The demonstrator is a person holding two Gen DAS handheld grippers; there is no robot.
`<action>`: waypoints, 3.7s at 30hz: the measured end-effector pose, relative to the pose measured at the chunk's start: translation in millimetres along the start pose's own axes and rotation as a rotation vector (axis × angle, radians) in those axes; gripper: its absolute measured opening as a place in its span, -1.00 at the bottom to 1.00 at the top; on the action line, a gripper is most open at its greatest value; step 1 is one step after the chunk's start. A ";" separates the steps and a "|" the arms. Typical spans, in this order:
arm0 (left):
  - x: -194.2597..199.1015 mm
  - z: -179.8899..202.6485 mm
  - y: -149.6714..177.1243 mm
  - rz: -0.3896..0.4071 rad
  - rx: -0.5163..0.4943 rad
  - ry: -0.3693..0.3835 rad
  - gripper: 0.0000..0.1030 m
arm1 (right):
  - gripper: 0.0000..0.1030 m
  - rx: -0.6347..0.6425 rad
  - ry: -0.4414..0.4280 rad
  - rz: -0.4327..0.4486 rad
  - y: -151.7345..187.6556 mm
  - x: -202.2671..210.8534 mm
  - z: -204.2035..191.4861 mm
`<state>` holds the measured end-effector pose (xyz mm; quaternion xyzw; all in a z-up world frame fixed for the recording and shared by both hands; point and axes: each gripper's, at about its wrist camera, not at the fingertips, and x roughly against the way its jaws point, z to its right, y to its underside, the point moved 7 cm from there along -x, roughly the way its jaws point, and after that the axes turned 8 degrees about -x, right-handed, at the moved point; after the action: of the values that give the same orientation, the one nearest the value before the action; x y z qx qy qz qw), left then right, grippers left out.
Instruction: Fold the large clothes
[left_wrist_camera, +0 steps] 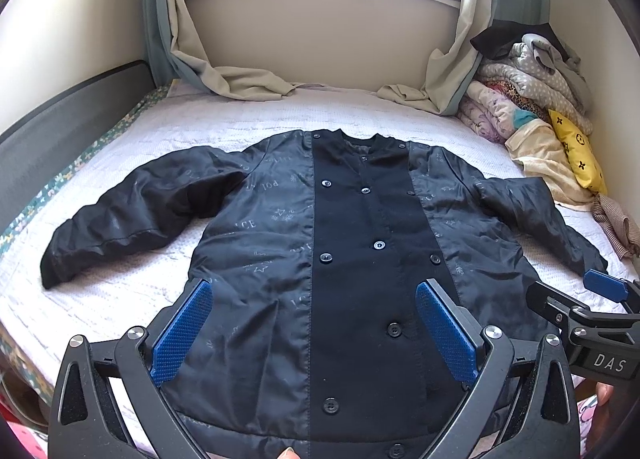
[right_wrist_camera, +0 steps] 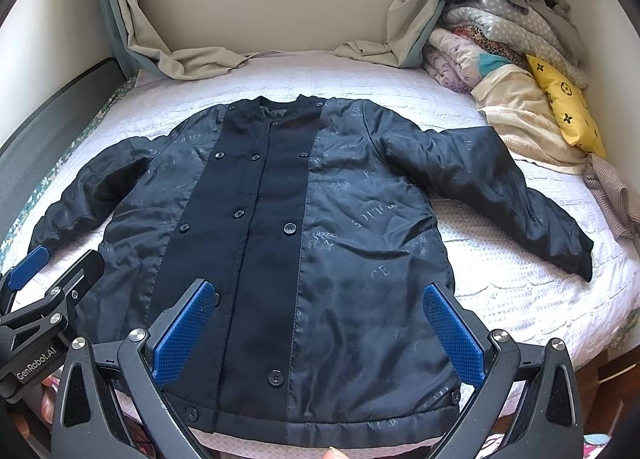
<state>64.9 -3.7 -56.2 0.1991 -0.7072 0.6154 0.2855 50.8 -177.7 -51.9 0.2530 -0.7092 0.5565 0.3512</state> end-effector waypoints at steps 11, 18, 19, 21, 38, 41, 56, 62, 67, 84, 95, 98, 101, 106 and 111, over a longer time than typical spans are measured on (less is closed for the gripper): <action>0.5 0.8 -0.1 0.000 0.001 0.001 1.00 | 1.00 0.000 0.001 0.000 0.1 -0.1 0.1; 0.7 0.6 -0.2 0.001 0.002 0.001 1.00 | 1.00 -0.001 0.001 0.002 0.5 -0.2 0.1; 0.9 0.5 -0.3 0.002 0.003 0.002 1.00 | 1.00 -0.001 0.001 0.002 0.2 -0.2 0.0; 1.1 0.5 -0.4 0.001 0.003 0.001 1.00 | 1.00 -0.001 0.000 0.001 0.2 -0.2 -0.2; 4.4 -1.2 -3.3 0.001 0.016 0.012 1.00 | 1.00 -0.002 -0.002 -0.002 1.1 -0.7 0.4; 4.0 -2.2 -2.7 0.000 0.020 0.015 1.00 | 1.00 -0.001 -0.002 -0.001 0.9 -0.7 0.7; -2.9 -23.0 0.7 -0.021 0.082 0.000 1.00 | 1.00 -0.009 -0.012 -0.029 4.2 -6.1 4.0; -11.0 -70.2 3.1 -0.069 0.210 -0.052 1.00 | 1.00 -0.033 -0.047 -0.038 -26.5 0.0 7.4; -14.7 -106.3 0.7 -0.095 0.312 -0.076 0.99 | 1.00 0.023 -0.045 0.014 -80.6 4.8 -1.0; -66.7 -293.3 6.4 -0.245 0.832 -0.079 0.97 | 1.00 -0.035 -0.140 -0.062 -107.7 -52.2 5.9; -106.7 -336.0 75.5 -0.322 1.056 -0.123 0.71 | 1.00 -0.063 -0.123 -0.151 -98.0 -86.5 11.0; -117.2 -345.1 91.0 -0.310 1.156 -0.098 0.71 | 1.00 -0.060 -0.125 -0.163 -96.6 -92.1 8.2; -127.7 -357.2 109.1 -0.309 1.268 -0.081 0.71 | 1.00 -0.046 -0.122 -0.168 -94.8 -96.4 4.8; -133.1 -374.0 113.9 -0.239 1.361 -0.077 0.68 | 1.00 -0.037 -0.110 -0.182 -91.2 -103.8 3.8; -144.2 -379.1 106.5 -0.193 1.351 0.012 -0.31 | 1.00 -0.033 -0.089 -0.195 -88.4 -112.8 5.6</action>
<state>167.0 376.7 -200.3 0.3924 -0.1454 0.8947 0.1563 186.3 -209.1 -86.5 0.3395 -0.7050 0.4963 0.3761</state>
